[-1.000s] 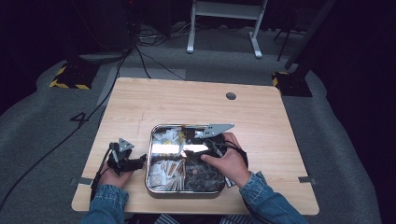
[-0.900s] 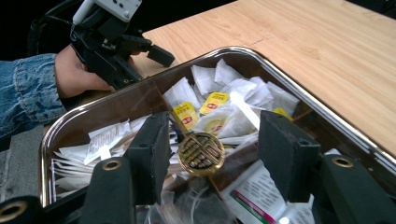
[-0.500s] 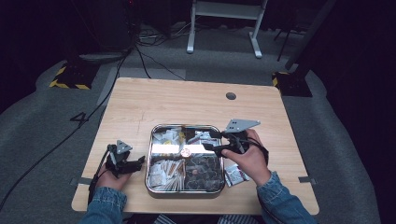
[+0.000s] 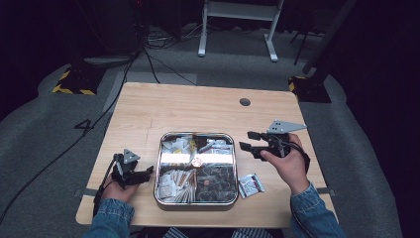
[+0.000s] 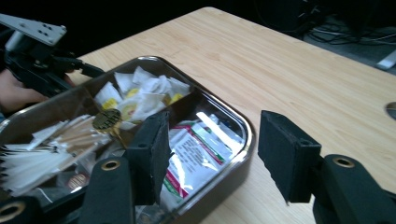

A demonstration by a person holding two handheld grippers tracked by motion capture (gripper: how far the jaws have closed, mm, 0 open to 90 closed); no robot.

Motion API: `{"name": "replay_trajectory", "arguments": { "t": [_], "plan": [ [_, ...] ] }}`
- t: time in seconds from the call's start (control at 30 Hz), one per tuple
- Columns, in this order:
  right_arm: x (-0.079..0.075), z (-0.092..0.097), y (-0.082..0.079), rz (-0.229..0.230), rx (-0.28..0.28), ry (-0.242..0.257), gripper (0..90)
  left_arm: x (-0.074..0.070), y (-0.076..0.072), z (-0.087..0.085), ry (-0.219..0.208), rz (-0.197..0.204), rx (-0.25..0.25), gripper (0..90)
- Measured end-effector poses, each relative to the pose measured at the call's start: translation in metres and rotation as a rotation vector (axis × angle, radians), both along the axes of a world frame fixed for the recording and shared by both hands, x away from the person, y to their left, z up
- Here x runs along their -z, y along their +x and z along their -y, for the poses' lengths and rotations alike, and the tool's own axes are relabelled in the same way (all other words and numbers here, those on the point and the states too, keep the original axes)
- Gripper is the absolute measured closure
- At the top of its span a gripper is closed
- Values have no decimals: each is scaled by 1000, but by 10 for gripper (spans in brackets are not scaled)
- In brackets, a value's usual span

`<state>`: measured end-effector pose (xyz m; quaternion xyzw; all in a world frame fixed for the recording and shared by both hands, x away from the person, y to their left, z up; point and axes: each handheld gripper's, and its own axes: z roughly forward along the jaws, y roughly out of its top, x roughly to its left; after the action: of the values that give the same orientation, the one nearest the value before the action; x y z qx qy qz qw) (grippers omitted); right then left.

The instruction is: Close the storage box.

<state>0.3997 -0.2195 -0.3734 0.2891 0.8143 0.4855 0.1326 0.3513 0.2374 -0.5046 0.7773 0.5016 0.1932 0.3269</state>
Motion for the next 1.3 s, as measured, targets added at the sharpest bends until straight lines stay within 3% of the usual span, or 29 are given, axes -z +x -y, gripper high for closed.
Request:
{"name": "replay_trajectory", "arguments": {
  "t": [0.33,0.47,0.77,1.07,1.3],
  "plan": [
    [6,30,7,11,86,-68,417,0,0,0,0,0,0,243],
    [16,52,14,-24,148,-73,413,0,0,0,0,0,0,242],
    [40,81,26,-65,221,-92,395,0,0,0,0,0,0,243],
    [59,96,32,-63,254,-113,387,0,0,0,0,0,0,243],
    [85,109,29,-76,277,-141,383,0,0,0,0,0,0,243]
  ]
}}
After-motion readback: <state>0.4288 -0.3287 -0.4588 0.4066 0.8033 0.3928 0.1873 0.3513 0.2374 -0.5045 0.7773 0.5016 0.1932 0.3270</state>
